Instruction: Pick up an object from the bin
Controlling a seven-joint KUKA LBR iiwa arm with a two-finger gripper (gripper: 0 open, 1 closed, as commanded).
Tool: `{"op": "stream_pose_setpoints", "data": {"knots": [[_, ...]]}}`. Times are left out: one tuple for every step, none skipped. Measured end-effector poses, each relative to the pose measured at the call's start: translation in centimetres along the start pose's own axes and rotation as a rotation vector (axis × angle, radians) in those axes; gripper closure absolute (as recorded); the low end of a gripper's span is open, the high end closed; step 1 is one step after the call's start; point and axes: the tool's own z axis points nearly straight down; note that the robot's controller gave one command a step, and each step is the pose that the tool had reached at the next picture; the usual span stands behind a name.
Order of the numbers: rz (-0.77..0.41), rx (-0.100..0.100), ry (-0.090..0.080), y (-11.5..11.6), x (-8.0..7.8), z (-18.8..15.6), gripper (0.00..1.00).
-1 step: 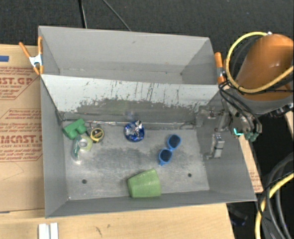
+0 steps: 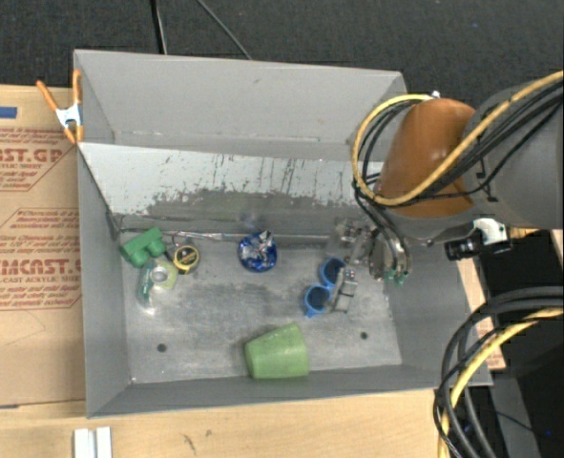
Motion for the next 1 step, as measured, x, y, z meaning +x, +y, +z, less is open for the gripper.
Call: {"op": "stream_pose_setpoints", "data": {"knots": [[0.13,0.002,0.001,-0.89,1.16,8.27,0.0]]}}
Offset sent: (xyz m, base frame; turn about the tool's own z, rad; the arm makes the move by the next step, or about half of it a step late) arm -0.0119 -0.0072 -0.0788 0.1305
